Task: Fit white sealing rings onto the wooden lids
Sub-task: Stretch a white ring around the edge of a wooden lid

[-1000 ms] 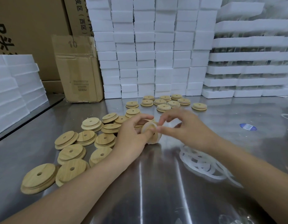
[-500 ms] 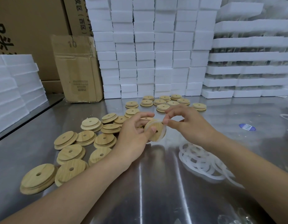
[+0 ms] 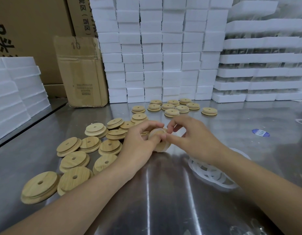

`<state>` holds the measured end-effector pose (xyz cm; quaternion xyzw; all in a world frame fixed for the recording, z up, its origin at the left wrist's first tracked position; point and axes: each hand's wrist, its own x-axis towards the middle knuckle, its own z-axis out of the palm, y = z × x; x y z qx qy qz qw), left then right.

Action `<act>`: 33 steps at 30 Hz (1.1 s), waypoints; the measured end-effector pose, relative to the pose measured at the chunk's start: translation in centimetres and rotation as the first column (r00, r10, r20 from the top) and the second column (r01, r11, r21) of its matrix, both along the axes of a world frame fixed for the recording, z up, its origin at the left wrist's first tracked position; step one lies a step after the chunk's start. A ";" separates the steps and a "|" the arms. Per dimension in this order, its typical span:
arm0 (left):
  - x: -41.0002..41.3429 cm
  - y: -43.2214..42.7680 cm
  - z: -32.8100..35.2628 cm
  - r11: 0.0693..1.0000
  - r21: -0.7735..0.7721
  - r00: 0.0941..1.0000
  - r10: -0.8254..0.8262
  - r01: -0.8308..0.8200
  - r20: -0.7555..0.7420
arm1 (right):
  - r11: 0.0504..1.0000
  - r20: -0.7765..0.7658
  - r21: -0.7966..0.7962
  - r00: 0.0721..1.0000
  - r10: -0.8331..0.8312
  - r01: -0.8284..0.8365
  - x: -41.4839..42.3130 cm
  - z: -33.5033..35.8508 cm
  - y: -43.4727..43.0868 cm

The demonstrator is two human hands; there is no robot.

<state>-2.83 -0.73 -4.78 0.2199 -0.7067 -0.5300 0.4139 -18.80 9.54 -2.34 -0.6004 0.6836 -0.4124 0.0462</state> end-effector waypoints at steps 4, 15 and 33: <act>0.0 0.1 0.1 1.000 0.008 1.000 -0.012 0.011 0.021 | 0.999 -0.057 -0.029 0.998 0.018 -0.020 -0.6 0.0 -0.2; 0.2 0.1 0.5 0.994 0.110 1.000 0.008 -0.005 -0.021 | 0.999 0.061 0.012 0.997 -0.050 0.049 -3.4 0.9 0.3; 0.3 0.0 0.5 0.997 0.062 0.999 -0.047 0.047 0.008 | 0.994 0.129 0.028 0.986 0.104 -0.108 -1.2 0.7 -0.1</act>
